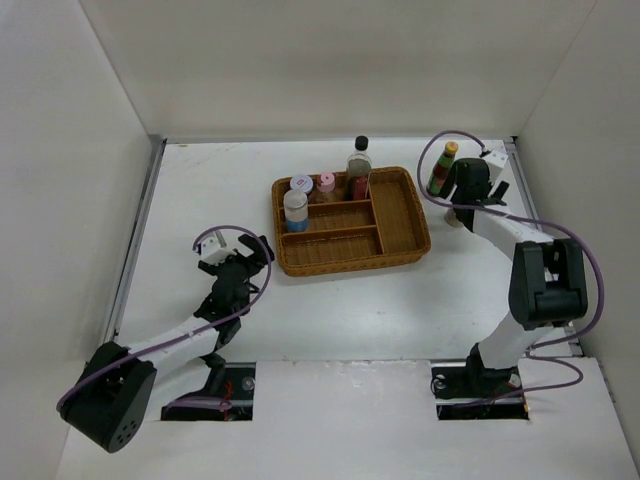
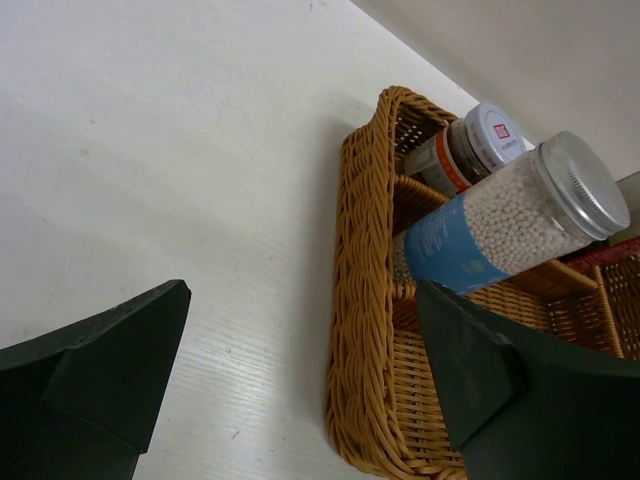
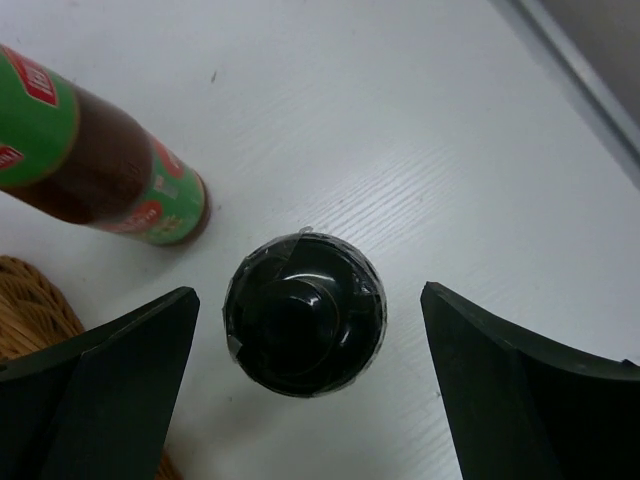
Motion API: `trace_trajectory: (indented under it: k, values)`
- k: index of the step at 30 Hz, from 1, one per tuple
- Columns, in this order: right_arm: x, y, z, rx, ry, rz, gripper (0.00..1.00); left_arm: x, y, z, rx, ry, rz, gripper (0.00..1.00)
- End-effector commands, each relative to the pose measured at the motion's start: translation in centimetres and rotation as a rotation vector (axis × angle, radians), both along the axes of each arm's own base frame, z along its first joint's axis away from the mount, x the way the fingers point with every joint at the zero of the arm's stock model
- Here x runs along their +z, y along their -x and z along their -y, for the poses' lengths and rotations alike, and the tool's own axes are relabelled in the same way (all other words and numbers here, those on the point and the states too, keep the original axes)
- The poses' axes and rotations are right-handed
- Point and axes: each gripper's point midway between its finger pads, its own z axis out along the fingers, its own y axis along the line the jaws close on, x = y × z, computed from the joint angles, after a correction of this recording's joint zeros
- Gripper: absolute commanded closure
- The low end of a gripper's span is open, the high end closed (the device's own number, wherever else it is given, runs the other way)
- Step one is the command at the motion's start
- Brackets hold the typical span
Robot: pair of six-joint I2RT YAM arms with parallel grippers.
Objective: Organize the condiment bottles
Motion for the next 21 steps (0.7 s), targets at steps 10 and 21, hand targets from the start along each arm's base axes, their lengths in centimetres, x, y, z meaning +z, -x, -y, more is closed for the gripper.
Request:
trace_trajectory:
  k: [10, 21]
  values:
    - [-0.1, -1.2, 0.5, -0.026, -0.061, 0.065, 0.51, 1.9, -0.6, 0.5, -0.02, 0.067, 0.071, 0.0]
    - [12.2, 4.8, -16.4, 0.386, -0.101, 0.353, 0.51, 2.0, -0.6, 0.1, -0.01, 0.073, 0.075, 0.0]
